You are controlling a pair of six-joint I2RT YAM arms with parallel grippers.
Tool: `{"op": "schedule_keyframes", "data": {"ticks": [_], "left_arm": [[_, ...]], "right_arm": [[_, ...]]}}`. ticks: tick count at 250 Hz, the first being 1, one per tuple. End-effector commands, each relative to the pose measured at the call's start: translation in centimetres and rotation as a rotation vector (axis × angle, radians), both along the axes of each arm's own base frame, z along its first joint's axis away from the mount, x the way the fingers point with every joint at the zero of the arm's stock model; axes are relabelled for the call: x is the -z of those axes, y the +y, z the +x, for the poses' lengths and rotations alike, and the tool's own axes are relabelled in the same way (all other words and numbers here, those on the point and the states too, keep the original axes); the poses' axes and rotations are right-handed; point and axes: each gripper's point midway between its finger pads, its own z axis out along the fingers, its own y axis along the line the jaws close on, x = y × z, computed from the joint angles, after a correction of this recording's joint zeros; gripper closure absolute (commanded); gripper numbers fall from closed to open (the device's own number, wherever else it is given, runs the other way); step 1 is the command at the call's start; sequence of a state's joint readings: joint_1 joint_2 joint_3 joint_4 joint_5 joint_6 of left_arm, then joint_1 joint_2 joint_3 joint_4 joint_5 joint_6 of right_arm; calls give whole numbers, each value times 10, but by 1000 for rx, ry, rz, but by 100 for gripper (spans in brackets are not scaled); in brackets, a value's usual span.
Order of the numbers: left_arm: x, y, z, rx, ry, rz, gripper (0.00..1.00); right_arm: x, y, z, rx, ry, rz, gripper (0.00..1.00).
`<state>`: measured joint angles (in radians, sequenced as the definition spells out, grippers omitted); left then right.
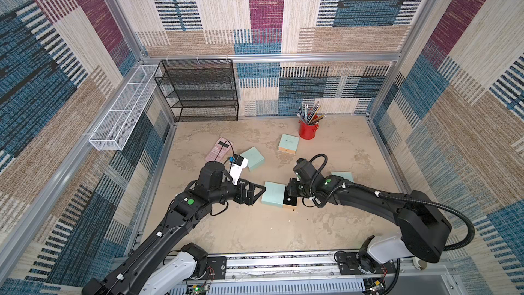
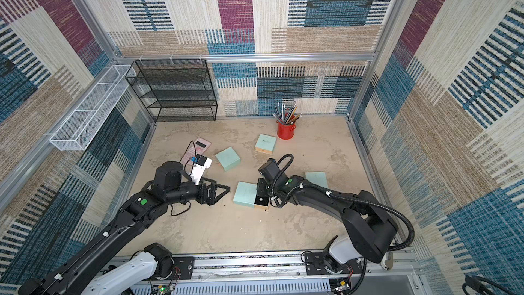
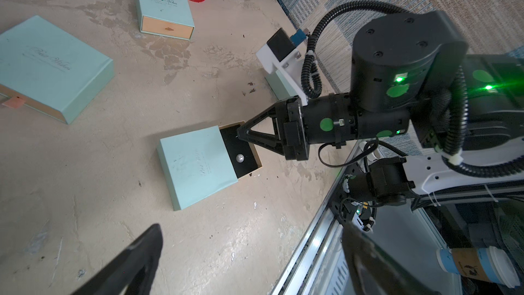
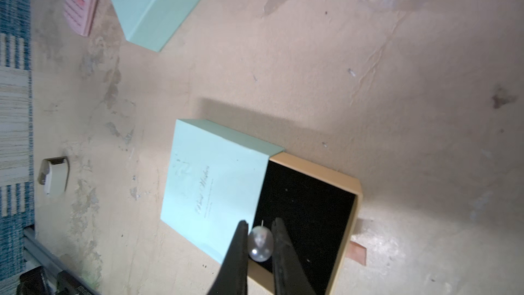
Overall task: Take out the earrings from the drawer-style jewelry box
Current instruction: Pick up the earring from the drawer, then place the earring at the center of the board.
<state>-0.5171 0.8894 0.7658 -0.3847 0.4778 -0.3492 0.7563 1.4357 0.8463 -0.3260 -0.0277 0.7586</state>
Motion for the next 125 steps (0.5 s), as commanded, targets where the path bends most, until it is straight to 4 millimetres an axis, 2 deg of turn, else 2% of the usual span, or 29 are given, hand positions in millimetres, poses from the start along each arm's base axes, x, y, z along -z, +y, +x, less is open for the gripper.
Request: {"op": "schedule_keyframes", "data": {"ticks": [1, 26, 58, 91, 125], "left_arm": [[-4, -2, 1, 4, -4, -23, 2], [-4, -2, 1, 4, -7, -24, 2], [-3, -3, 0, 7, -2, -25, 2], [-3, -4, 0, 12, 2, -29, 1], [-2, -5, 0, 18, 5, -32, 1]], "right_arm": [[-6, -15, -7, 12, 29, 1, 87], [-7, -36, -17, 35, 63, 39, 88], [2, -71, -31, 107, 119, 54, 89], [19, -106, -42, 201, 169, 33, 90], [38, -128, -47, 267, 201, 24, 90]]}}
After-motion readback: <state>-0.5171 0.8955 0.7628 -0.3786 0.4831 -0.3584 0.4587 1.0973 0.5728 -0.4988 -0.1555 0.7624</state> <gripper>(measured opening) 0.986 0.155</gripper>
